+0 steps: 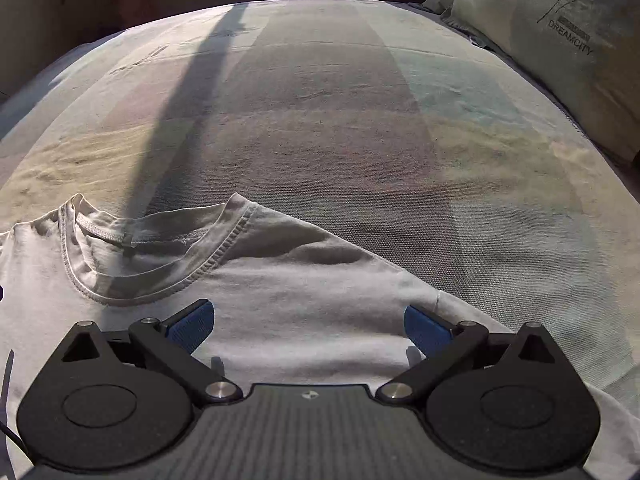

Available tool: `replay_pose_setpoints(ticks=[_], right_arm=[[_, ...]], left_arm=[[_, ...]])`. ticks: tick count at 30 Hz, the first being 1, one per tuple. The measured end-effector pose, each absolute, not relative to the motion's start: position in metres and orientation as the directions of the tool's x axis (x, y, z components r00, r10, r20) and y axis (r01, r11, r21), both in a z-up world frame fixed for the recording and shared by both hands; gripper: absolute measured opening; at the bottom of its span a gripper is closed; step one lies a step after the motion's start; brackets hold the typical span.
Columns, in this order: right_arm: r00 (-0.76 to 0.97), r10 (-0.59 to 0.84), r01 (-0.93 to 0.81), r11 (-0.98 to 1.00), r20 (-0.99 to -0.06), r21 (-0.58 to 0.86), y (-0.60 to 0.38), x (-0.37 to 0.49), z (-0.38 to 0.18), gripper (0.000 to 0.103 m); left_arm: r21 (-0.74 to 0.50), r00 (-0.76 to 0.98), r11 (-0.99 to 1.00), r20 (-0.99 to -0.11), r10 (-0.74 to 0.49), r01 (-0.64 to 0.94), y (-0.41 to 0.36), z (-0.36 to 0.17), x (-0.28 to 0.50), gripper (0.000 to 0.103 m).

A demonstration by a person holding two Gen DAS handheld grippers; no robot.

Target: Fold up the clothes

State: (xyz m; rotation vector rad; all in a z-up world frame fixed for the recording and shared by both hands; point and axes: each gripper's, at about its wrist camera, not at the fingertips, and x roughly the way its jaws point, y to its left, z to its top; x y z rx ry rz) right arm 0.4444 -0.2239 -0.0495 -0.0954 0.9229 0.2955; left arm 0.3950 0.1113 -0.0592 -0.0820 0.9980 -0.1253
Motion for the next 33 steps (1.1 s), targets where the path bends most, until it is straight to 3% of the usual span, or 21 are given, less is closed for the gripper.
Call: replay_pose_setpoints(ticks=[3, 9, 16, 25, 29, 33], right_arm=[[0.545, 0.26, -0.338, 0.938, -0.797, 0.075, -0.217, 0.441, -0.05, 0.103], [0.562, 0.222, -0.346, 0.938, -0.797, 0.018, -0.202, 0.465, -0.074, 0.103], [0.524, 0.215, -0.352, 0.936, -0.824, 0.02, -0.197, 0.484, -0.064, 0.103], [0.487, 0.362, -0.598, 0.801, -0.795, -0.002, -0.211, 0.37, -0.032, 0.103], [0.401, 0.361, -0.654, 0.757, -0.842, 0.013, -0.212, 0.334, -0.055, 0.103], [0.39, 0.335, -0.659, 0.752, -0.858, -0.005, -0.233, 0.314, -0.065, 0.103]], left_arm=[[-0.114, 0.502, 0.991, -0.854, -0.136, 0.074, 0.114, -0.072, 0.402, 0.102], [-0.01, 0.511, 0.993, -0.857, -0.07, 0.119, 0.114, -0.089, 0.421, 0.102], [0.019, 0.509, 0.984, -0.858, -0.076, 0.179, 0.117, -0.071, 0.417, 0.102], [0.042, 0.465, 0.884, -0.861, -0.204, 0.466, 0.089, -0.045, 0.306, 0.102], [0.013, 0.387, 0.855, -0.895, -0.221, 0.519, 0.079, -0.069, 0.284, 0.102], [-0.027, 0.382, 0.893, -0.897, -0.22, 0.45, 0.097, -0.072, 0.272, 0.102]])
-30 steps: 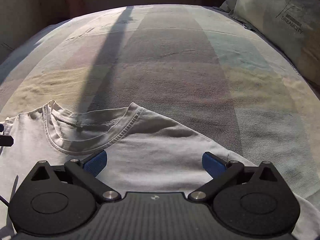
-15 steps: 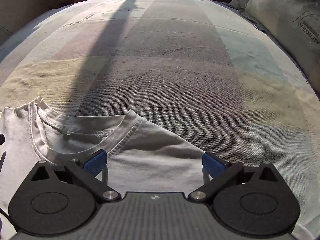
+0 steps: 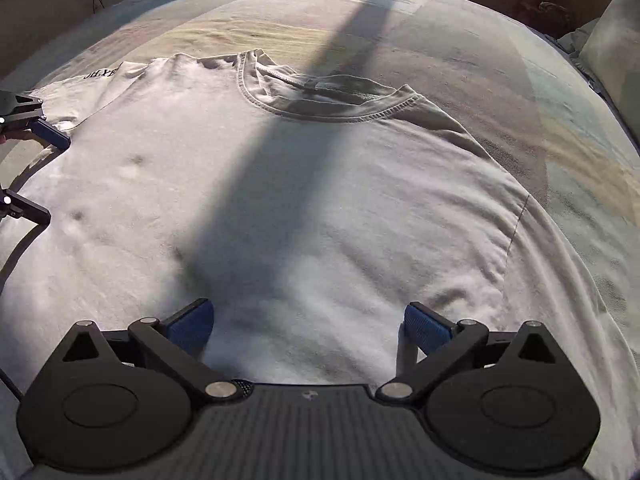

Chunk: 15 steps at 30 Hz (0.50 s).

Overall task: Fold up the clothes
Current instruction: 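Position the open right tool over the 'Nice Day' printed side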

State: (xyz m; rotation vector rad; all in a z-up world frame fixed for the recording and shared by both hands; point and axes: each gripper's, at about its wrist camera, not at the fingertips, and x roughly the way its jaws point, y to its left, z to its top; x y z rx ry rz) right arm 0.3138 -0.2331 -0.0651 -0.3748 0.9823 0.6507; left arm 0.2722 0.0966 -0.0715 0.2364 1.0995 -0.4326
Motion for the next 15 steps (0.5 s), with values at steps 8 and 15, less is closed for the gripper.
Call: replay_pose_setpoints(ticks=[8, 15], right_arm=[[0.363, 0.283, -0.603, 0.798, -0.888, 0.008, -0.254, 0.287, -0.048, 0.103], [0.358, 0.311, -0.676, 0.737, -0.881, -0.015, -0.232, 0.244, -0.068, 0.103]], left_arm=[[-0.025, 0.401, 0.888, -0.887, -0.231, 0.459, 0.074, -0.042, 0.25, 0.102], [-0.041, 0.369, 0.895, -0.902, -0.225, 0.444, 0.054, -0.069, 0.229, 0.102]])
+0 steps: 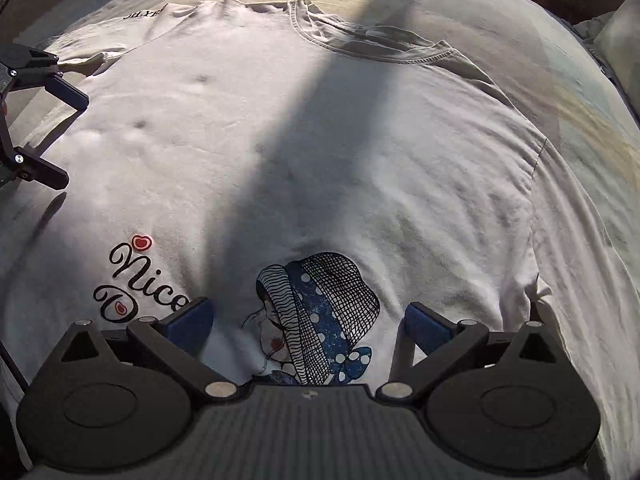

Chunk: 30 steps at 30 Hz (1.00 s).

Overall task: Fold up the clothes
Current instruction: 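Position the open right tool over the 'Nice Day' printed side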

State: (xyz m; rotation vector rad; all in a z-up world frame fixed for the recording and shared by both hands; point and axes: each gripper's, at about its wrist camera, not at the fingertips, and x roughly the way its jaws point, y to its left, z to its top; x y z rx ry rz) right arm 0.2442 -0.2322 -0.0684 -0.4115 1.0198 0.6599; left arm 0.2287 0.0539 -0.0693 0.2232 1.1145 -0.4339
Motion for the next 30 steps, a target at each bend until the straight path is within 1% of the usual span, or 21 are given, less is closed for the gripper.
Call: replay_pose_setpoints(ticks=[4, 9, 12, 15, 19, 22, 26, 27, 30], right_arm=[[0.399, 0.356, -0.664, 0.748, -0.845, 0.002, -0.243, 0.237, -0.071, 0.103], [0.413, 0.349, -0.646, 0.764, -0.841, 0.0, -0.243, 0.238, -0.071, 0.103], [0.427, 0.342, -0.629, 0.778, -0.837, -0.003, -0.243, 0.236, -0.072, 0.103], [0.448, 0.336, -0.604, 0.797, -0.828, -0.004, -0.244, 0.231, -0.074, 0.103], [0.473, 0.331, -0.577, 0.816, -0.816, -0.004, -0.246, 0.226, -0.075, 0.103], [0.48, 0.328, -0.568, 0.823, -0.814, -0.004, -0.246, 0.225, -0.076, 0.103], [0.478, 0.325, -0.569, 0.823, -0.816, -0.006, -0.245, 0.225, -0.076, 0.103], [0.477, 0.324, -0.569, 0.822, -0.817, -0.006, -0.244, 0.225, -0.075, 0.103], [0.472, 0.319, -0.569, 0.822, -0.822, -0.008, -0.243, 0.226, -0.075, 0.103]], left_arm=[[-0.048, 0.386, 0.91, -0.895, -0.222, 0.413, 0.057, -0.069, 0.226, 0.102], [-0.052, 0.375, 0.92, -0.903, -0.21, 0.388, 0.056, -0.068, 0.232, 0.102], [-0.057, 0.395, 0.943, -0.898, -0.192, 0.328, 0.059, -0.061, 0.236, 0.102], [-0.041, 0.475, 0.977, -0.869, -0.139, 0.211, 0.076, -0.046, 0.242, 0.102], [0.001, 0.564, 1.0, -0.826, 0.015, -0.024, 0.127, -0.036, 0.253, 0.102], [0.011, 0.564, 0.978, -0.816, 0.129, -0.208, 0.178, -0.041, 0.261, 0.102], [0.034, 0.524, 0.935, -0.821, 0.227, -0.352, 0.228, -0.061, 0.27, 0.102], [0.035, 0.507, 0.922, -0.826, 0.244, -0.386, 0.239, -0.067, 0.271, 0.102], [-0.029, 0.512, 0.902, -0.831, 0.217, -0.43, 0.26, -0.079, 0.256, 0.103]])
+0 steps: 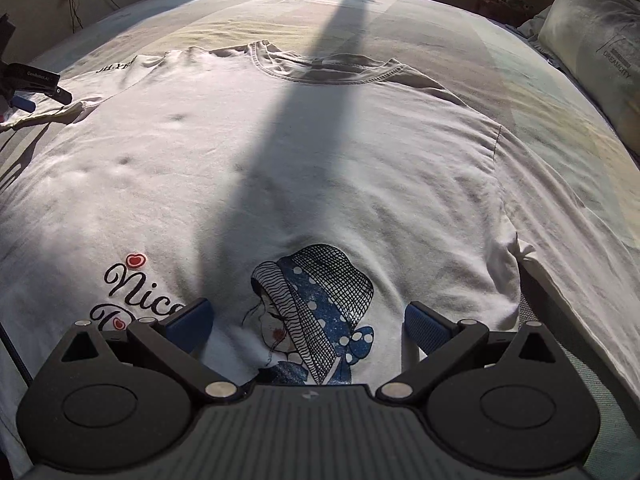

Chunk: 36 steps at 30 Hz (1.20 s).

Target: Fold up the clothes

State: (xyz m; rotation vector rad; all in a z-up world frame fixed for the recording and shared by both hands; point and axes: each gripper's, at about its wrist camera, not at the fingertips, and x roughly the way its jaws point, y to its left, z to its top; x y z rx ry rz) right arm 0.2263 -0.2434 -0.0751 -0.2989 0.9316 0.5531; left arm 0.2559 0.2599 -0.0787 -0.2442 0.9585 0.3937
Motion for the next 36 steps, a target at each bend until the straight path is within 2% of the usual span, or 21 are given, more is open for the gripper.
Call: replay_pose_setpoints(ticks=[6, 9, 19, 22, 26, 30, 36], right_arm=[[0.468, 0.31, -0.566, 0.825, -0.828, -0.011, -0.242, 0.227, -0.075, 0.103], [0.471, 0.312, -0.567, 0.824, -0.825, -0.012, -0.243, 0.227, -0.076, 0.103], [0.467, 0.267, -0.518, 0.855, -0.843, -0.016, -0.24, 0.227, -0.075, 0.103], [0.45, 0.242, -0.498, 0.867, -0.859, -0.016, -0.238, 0.229, -0.073, 0.103], [0.341, 0.147, -0.415, 0.91, -0.928, -0.009, -0.228, 0.246, -0.066, 0.103], [0.319, 0.11, -0.318, 0.948, -0.941, 0.002, -0.226, 0.245, -0.051, 0.103], [0.274, 0.052, -0.276, 0.961, -0.96, -0.026, -0.226, 0.225, -0.037, 0.103]], left_arm=[[-0.041, 0.494, 0.916, -0.851, 0.178, -0.399, 0.267, -0.065, 0.238, 0.102], [0.008, 0.509, 0.917, -0.83, 0.228, -0.398, 0.288, -0.057, 0.244, 0.102], [-0.007, 0.388, 0.842, -0.889, 0.242, -0.54, 0.364, -0.068, 0.206, 0.102], [0.006, 0.416, 0.832, -0.864, 0.283, -0.554, 0.383, -0.053, 0.207, 0.102], [-0.005, 0.473, 0.844, -0.83, 0.295, -0.536, 0.414, -0.047, 0.236, 0.102], [0.019, 0.432, 0.841, -0.852, 0.296, -0.54, 0.435, -0.068, 0.251, 0.102], [0.033, 0.368, 0.789, -0.872, 0.322, -0.613, 0.446, -0.073, 0.218, 0.102]])
